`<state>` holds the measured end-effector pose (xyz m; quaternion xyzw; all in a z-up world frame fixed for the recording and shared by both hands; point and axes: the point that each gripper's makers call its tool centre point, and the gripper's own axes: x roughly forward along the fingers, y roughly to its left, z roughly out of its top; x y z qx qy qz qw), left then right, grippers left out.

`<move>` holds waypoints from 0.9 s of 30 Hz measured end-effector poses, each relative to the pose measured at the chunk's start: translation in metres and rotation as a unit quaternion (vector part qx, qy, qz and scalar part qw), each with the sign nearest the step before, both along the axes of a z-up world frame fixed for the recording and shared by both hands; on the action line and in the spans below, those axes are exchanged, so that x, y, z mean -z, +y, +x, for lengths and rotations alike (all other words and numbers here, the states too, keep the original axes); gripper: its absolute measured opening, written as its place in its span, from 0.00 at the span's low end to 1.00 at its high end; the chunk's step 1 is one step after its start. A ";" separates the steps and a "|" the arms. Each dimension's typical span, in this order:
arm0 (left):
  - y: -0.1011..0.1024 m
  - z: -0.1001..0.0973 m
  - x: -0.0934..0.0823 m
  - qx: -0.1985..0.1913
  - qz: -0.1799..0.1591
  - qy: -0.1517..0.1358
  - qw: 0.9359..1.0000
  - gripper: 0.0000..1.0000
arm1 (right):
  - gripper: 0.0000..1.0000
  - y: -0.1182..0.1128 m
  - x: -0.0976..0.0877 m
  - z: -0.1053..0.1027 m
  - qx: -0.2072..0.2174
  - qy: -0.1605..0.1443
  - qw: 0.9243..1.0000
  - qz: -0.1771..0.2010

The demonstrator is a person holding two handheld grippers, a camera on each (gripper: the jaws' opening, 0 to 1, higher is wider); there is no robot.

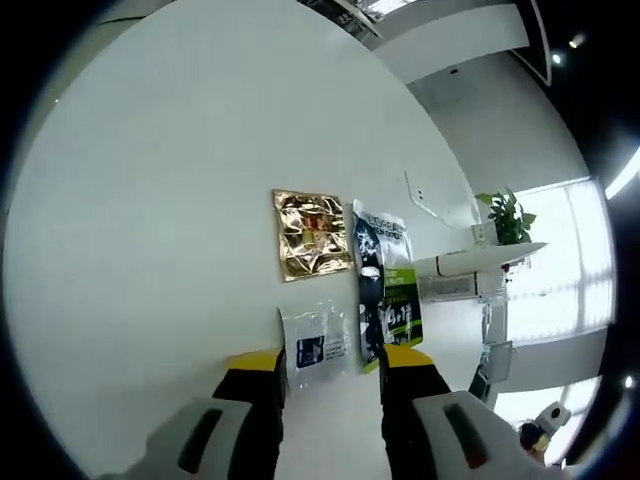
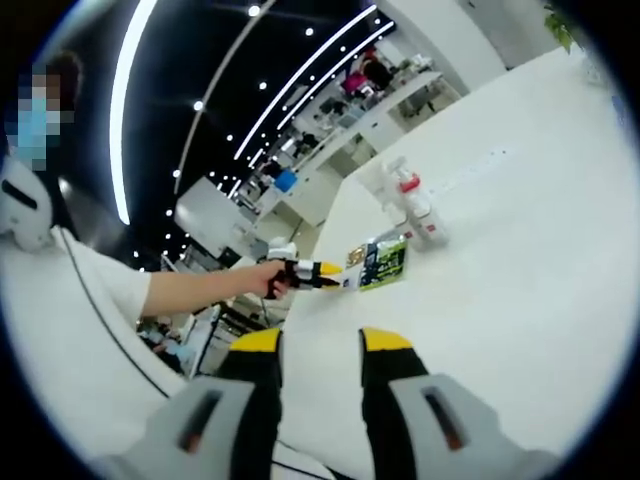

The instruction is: Arrange the skincare products in the storage area until every visible bottle or jar stands upright without overlapping.

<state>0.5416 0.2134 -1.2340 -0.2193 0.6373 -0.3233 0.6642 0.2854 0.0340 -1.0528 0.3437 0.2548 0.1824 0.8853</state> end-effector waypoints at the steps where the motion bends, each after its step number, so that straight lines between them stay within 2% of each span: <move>1: 0.000 0.002 0.001 -0.003 0.000 -0.001 1.000 0.38 | 0.28 0.001 0.000 0.001 0.000 0.000 1.000 0.000; 8: 0.016 0.015 0.004 -0.040 -0.008 -0.021 0.999 0.44 | 0.28 0.007 -0.002 0.003 -0.011 -0.006 1.000 0.002; 10: 0.018 0.013 -0.001 -0.054 -0.011 -0.031 0.998 0.47 | 0.28 0.008 -0.003 0.003 -0.014 -0.010 1.000 0.002; 13: 0.022 0.007 -0.013 -0.079 -0.033 -0.047 0.995 0.47 | 0.29 0.011 -0.005 0.003 -0.019 -0.016 1.000 0.002; 14: 0.024 0.002 -0.018 -0.085 -0.037 -0.061 0.994 0.47 | 0.29 0.012 -0.005 0.004 -0.021 -0.019 1.000 0.002; 17: 0.029 -0.006 -0.024 -0.073 -0.035 -0.095 0.992 0.48 | 0.29 0.016 -0.007 0.003 -0.027 -0.025 0.999 0.003; 18: 0.031 -0.019 -0.034 -0.066 -0.032 -0.122 0.990 0.49 | 0.29 0.021 -0.009 0.002 -0.034 -0.033 0.999 0.001; 19: 0.030 -0.027 -0.043 -0.059 -0.044 -0.145 0.987 0.51 | 0.30 0.023 -0.010 0.001 -0.037 -0.035 0.999 0.001; 22: 0.029 -0.045 -0.065 -0.068 -0.068 -0.178 0.979 0.56 | 0.31 0.030 -0.010 -0.001 -0.054 -0.047 0.997 -0.003; 23: 0.031 -0.058 -0.081 -0.085 -0.080 -0.196 0.974 0.58 | 0.31 0.031 -0.010 -0.001 -0.058 -0.050 0.997 -0.005; 25: 0.032 -0.079 -0.101 -0.084 -0.097 -0.231 0.965 0.60 | 0.33 0.036 -0.011 0.000 -0.071 -0.056 0.996 -0.006; 26: 0.034 -0.087 -0.108 -0.087 -0.101 -0.238 0.962 0.60 | 0.34 0.038 -0.012 0.001 -0.077 -0.059 0.995 -0.007; 27: 0.036 -0.099 -0.121 -0.087 -0.109 -0.263 0.955 0.61 | 0.35 0.040 -0.015 0.004 -0.086 -0.067 0.994 -0.011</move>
